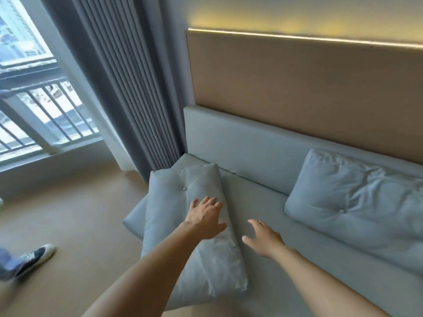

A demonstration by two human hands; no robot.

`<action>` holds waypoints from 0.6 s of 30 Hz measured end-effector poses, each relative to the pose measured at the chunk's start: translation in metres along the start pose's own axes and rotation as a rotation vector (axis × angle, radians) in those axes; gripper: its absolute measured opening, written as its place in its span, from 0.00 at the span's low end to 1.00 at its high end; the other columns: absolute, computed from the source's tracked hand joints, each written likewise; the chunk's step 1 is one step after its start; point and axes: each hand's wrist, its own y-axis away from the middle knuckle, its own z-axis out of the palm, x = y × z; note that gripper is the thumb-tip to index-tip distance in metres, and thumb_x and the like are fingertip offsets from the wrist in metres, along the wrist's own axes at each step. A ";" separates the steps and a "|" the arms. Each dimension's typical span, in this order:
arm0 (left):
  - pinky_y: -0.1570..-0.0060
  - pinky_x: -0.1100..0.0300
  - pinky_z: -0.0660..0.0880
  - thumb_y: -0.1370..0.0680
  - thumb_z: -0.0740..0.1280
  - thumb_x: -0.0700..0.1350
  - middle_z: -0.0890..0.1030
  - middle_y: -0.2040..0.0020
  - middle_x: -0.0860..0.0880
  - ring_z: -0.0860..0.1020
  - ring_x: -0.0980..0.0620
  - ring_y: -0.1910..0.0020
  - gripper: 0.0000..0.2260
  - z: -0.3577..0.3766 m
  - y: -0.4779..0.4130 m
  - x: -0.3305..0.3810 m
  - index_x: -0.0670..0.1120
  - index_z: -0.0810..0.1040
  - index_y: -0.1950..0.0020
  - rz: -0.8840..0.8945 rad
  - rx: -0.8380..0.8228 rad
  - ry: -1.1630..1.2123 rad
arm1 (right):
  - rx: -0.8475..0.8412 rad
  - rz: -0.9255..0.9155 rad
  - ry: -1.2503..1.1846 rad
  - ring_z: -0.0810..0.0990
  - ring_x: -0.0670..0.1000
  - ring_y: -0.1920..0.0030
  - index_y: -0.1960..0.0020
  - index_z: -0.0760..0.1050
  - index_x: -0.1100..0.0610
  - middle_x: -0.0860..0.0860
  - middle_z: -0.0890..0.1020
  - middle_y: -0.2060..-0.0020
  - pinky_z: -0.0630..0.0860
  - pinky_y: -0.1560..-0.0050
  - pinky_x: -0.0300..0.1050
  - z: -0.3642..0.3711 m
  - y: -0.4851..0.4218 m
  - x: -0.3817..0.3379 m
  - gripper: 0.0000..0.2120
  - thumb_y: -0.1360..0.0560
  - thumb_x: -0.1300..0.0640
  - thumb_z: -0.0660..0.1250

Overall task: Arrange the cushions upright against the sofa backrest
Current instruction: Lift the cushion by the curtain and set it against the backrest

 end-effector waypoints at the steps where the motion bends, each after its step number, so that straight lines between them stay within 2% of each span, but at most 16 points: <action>1: 0.23 0.40 0.55 0.21 0.65 0.64 0.65 0.20 0.48 0.61 0.46 0.22 0.34 0.002 0.002 -0.016 0.50 0.63 0.19 0.013 -0.014 -0.004 | -0.007 0.023 -0.011 0.64 0.55 0.22 0.19 0.57 0.50 0.52 0.63 0.20 0.64 0.27 0.58 0.011 -0.002 -0.011 0.37 0.23 0.38 0.63; 6: 0.24 0.40 0.55 0.21 0.65 0.63 0.67 0.21 0.48 0.63 0.46 0.23 0.33 0.009 -0.008 -0.058 0.50 0.64 0.19 0.110 -0.085 -0.010 | -0.044 0.161 -0.112 0.65 0.56 0.23 0.19 0.57 0.51 0.52 0.64 0.21 0.63 0.26 0.58 0.046 0.001 -0.036 0.40 0.24 0.35 0.64; 9: 0.24 0.40 0.53 0.20 0.65 0.63 0.66 0.20 0.48 0.63 0.46 0.22 0.33 0.012 -0.030 -0.065 0.50 0.64 0.19 0.172 -0.099 -0.024 | -0.057 0.254 -0.271 0.67 0.57 0.24 0.20 0.58 0.51 0.54 0.66 0.22 0.64 0.26 0.59 0.060 -0.010 -0.026 0.46 0.31 0.30 0.64; 14: 0.23 0.41 0.52 0.20 0.65 0.62 0.65 0.19 0.48 0.60 0.46 0.21 0.33 0.027 -0.080 -0.074 0.49 0.63 0.19 0.253 -0.174 -0.057 | -0.052 0.388 -0.521 0.66 0.57 0.23 0.19 0.58 0.54 0.57 0.65 0.21 0.65 0.25 0.54 0.080 -0.051 -0.006 0.43 0.26 0.37 0.71; 18: 0.22 0.42 0.52 0.19 0.65 0.62 0.63 0.18 0.48 0.59 0.47 0.20 0.33 0.046 -0.138 -0.089 0.49 0.61 0.18 0.314 -0.230 -0.106 | -0.092 0.449 -0.679 0.67 0.56 0.23 0.19 0.56 0.54 0.57 0.64 0.21 0.65 0.26 0.52 0.100 -0.113 0.009 0.48 0.29 0.35 0.74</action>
